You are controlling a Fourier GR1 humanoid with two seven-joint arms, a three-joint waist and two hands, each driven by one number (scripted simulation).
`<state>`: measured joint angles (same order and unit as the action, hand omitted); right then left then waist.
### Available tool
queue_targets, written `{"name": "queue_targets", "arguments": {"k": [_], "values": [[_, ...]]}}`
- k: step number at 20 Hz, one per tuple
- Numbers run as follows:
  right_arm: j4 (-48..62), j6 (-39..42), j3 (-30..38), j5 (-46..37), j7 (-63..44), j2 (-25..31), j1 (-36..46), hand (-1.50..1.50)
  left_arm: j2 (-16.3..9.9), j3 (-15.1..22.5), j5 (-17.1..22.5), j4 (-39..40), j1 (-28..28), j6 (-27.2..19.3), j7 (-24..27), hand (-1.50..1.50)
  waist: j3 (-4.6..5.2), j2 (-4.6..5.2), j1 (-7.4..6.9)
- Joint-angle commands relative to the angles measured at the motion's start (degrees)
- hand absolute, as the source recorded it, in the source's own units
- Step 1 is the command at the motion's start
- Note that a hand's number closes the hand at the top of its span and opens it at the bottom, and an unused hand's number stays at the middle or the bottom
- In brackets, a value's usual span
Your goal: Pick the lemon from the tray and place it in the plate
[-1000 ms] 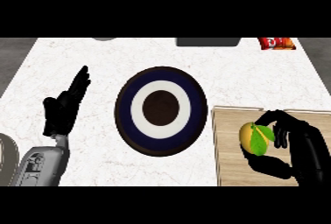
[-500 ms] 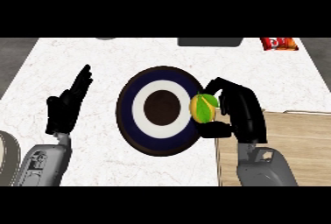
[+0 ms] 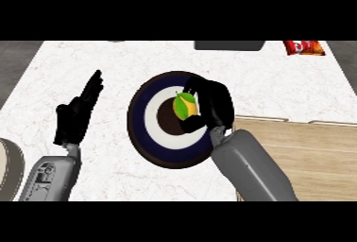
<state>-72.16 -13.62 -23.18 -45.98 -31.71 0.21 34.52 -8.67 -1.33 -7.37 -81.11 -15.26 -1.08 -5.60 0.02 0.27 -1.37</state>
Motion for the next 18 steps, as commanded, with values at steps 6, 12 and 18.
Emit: {"name": "queue_targets", "arguments": {"k": [6,12,18], "values": [[20.98,-14.36,-5.55,21.34,1.62,-0.21,8.85,-1.50,0.42,0.96,-0.41,-1.16,-2.43,0.64,-2.63,0.00,-0.09,0.48,-2.06],[27.06,-18.23,-7.29,34.01,11.63,-0.21,13.35,-1.50,1.83,1.15,-0.61,-1.14,-1.75,-0.26,-2.26,0.00,-0.09,0.43,-1.59],[18.15,-29.45,-2.98,41.11,23.05,-0.21,5.27,-1.50,-0.33,-0.93,0.18,0.80,-1.35,1.02,-0.54,0.00,-0.10,0.21,0.07]]}}
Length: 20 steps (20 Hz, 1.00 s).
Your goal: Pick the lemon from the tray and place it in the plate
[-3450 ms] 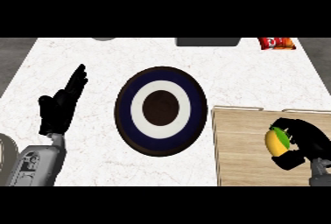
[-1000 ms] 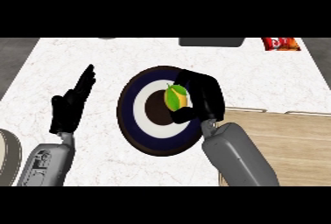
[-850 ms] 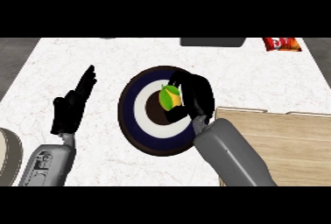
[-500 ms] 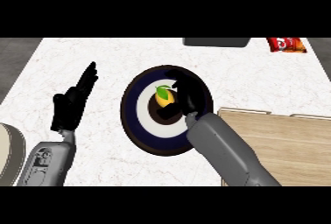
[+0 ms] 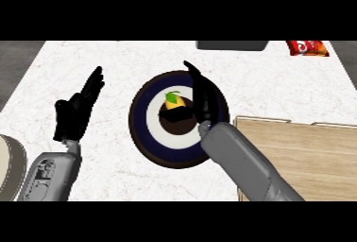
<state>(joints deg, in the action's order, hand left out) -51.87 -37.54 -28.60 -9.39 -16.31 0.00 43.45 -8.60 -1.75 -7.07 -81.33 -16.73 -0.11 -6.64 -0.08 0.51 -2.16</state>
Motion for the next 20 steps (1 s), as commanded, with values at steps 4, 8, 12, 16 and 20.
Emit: {"name": "queue_targets", "arguments": {"k": [4,8,12,16,20], "values": [[-6.60,-7.34,8.55,8.70,8.21,0.00,-5.63,-1.50,-0.10,0.48,-1.10,-1.73,3.05,-0.55,0.36,0.00,0.01,-0.52,1.68],[-14.37,-5.39,11.74,10.45,10.28,5.54,-15.95,-1.50,0.52,-0.47,0.03,-1.87,4.55,-0.70,0.60,0.00,0.04,-0.73,2.69],[-23.20,-0.74,14.22,13.94,14.11,10.25,-26.96,-1.50,-1.64,-2.57,1.16,-1.81,2.41,0.63,-0.37,0.00,0.05,-0.70,3.02],[-27.28,7.29,18.67,17.60,16.70,15.57,-32.48,-1.50,-0.52,-1.78,0.68,-1.79,1.34,0.30,-0.98,0.00,0.06,-0.58,2.65],[-27.17,13.49,20.66,20.01,22.75,16.28,-39.34,-1.50,-2.44,-3.58,0.80,1.90,-1.25,1.49,-0.47,0.00,0.06,-0.52,2.66]]}}
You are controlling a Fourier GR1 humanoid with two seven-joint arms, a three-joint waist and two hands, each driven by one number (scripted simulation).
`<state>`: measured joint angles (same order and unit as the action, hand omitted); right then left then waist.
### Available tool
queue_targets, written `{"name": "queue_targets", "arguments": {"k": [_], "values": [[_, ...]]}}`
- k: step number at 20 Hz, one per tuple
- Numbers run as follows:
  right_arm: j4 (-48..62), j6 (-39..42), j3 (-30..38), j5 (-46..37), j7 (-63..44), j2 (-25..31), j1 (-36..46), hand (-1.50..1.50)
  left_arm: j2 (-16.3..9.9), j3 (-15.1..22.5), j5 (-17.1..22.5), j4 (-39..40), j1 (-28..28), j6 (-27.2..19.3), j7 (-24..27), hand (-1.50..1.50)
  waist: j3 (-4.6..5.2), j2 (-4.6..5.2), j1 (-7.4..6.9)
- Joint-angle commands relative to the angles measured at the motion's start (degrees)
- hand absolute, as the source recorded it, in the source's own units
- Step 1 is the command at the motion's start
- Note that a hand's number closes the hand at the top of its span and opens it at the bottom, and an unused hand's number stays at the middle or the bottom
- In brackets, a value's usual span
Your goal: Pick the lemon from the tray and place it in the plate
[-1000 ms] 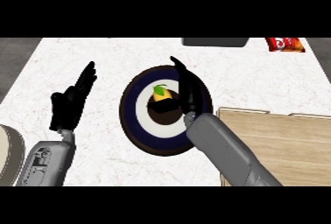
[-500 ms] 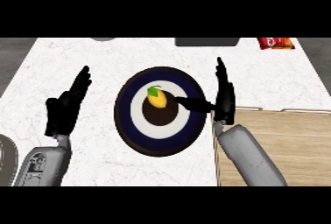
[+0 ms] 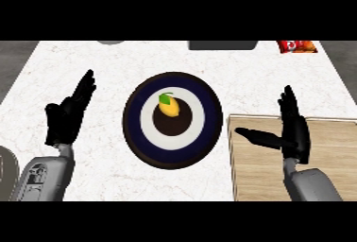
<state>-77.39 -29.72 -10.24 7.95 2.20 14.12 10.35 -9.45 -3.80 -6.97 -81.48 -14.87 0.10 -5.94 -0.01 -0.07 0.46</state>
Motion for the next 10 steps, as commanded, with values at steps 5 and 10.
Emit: {"name": "queue_targets", "arguments": {"k": [5,10], "values": [[10.35,12.70,9.30,5.54,13.48,1.61,-3.38,-1.50,1.59,1.12,-0.70,1.03,2.65,0.59,3.63,0.00,-0.03,0.17,-0.59],[3.90,14.91,12.06,4.08,7.23,4.34,-6.33,-1.50,-2.17,-2.59,1.06,0.01,-3.01,2.85,-2.47,0.00,0.01,0.05,-0.29]]}}
